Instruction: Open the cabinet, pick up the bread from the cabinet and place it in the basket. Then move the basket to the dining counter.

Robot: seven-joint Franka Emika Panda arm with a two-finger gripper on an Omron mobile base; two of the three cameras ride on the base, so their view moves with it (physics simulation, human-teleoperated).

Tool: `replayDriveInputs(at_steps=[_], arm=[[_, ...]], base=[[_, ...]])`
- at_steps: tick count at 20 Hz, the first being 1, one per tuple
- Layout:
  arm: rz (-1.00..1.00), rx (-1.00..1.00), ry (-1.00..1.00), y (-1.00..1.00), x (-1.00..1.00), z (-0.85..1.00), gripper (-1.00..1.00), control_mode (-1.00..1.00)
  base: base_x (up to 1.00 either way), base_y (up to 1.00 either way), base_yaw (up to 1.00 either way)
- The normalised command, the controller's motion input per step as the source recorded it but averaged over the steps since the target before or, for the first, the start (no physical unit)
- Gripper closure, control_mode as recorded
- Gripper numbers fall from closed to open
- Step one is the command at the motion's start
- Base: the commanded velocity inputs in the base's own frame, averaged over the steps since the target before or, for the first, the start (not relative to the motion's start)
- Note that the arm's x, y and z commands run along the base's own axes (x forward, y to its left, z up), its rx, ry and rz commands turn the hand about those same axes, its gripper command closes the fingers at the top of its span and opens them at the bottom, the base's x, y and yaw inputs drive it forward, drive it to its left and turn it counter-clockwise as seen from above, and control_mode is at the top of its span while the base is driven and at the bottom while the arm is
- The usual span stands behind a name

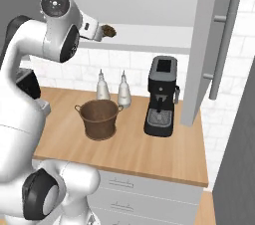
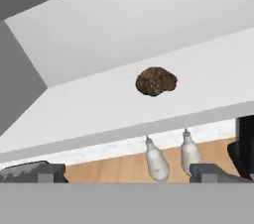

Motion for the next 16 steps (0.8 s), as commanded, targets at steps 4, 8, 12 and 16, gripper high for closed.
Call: replayDriveInputs(at_steps=[4,8,12,16], arm=[[0.00,-0.30,0.10,0.00,0.89,-0.04,-1.00,-1.00],[0.05,-0.20,0.02,0.00,0.84,-0.43,-1.00,-1.00],[0.12,-0.08,0.00,-0.14,0.66,-0.22,-1.00,-1.00],[0.15,-0.02,-0.09,-0.15,0.27,-0.05,-1.00,-1.00]], base=[[0.00,0.00,0.00],[0.00,0.00,0.00],[0.00,0.00,0.00],[0.00,0.00,0.00]])
